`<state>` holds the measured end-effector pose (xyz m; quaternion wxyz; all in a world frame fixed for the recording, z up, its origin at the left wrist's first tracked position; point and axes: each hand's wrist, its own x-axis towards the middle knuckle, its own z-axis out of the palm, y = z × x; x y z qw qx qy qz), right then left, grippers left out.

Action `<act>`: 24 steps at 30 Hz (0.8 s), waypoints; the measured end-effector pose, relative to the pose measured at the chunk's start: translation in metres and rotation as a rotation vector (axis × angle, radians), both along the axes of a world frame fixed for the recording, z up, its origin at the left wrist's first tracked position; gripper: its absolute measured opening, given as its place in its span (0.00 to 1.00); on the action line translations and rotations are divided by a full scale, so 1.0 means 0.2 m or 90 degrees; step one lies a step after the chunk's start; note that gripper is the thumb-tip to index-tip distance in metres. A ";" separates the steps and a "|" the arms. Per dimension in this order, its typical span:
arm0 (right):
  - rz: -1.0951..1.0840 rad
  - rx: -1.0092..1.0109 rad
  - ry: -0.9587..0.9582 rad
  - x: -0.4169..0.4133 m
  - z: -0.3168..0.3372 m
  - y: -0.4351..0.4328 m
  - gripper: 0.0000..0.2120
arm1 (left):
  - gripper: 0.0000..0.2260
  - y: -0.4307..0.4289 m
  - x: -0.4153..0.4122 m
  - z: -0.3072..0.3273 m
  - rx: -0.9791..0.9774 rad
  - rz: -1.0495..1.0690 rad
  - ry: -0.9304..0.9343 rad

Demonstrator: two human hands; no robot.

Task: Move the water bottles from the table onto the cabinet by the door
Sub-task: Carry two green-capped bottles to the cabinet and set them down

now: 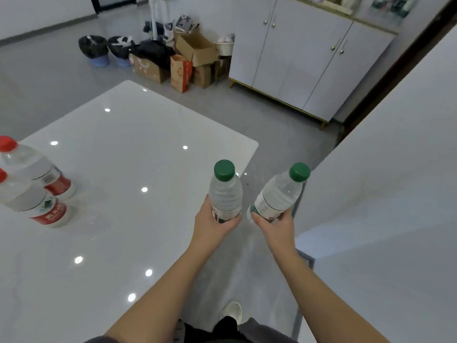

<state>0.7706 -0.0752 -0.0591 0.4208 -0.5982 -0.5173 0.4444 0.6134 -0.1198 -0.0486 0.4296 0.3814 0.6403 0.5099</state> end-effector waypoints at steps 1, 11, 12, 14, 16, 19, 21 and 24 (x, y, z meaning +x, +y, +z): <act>-0.014 -0.006 0.000 0.07 0.00 0.00 0.27 | 0.23 0.02 0.07 0.00 -0.002 -0.007 -0.004; -0.116 0.041 0.011 0.50 0.21 0.07 0.29 | 0.23 0.27 0.47 0.26 0.081 -0.084 0.031; -0.129 0.051 0.021 0.52 0.24 0.08 0.29 | 0.23 0.30 0.49 0.29 0.090 -0.097 0.028; -0.149 0.075 0.036 0.55 0.32 0.09 0.30 | 0.22 0.36 0.52 0.36 0.108 -0.121 0.020; -0.170 0.101 0.044 0.58 0.41 0.12 0.28 | 0.21 0.43 0.54 0.44 0.128 -0.148 0.021; -0.198 0.139 0.051 0.63 0.58 0.18 0.25 | 0.21 0.54 0.57 0.60 0.162 -0.191 0.038; -0.210 0.168 0.052 0.67 0.70 0.24 0.24 | 0.22 0.62 0.59 0.72 0.191 -0.221 0.042; -0.216 0.211 0.048 0.71 0.90 0.32 0.24 | 0.21 0.72 0.62 0.90 0.240 -0.245 0.043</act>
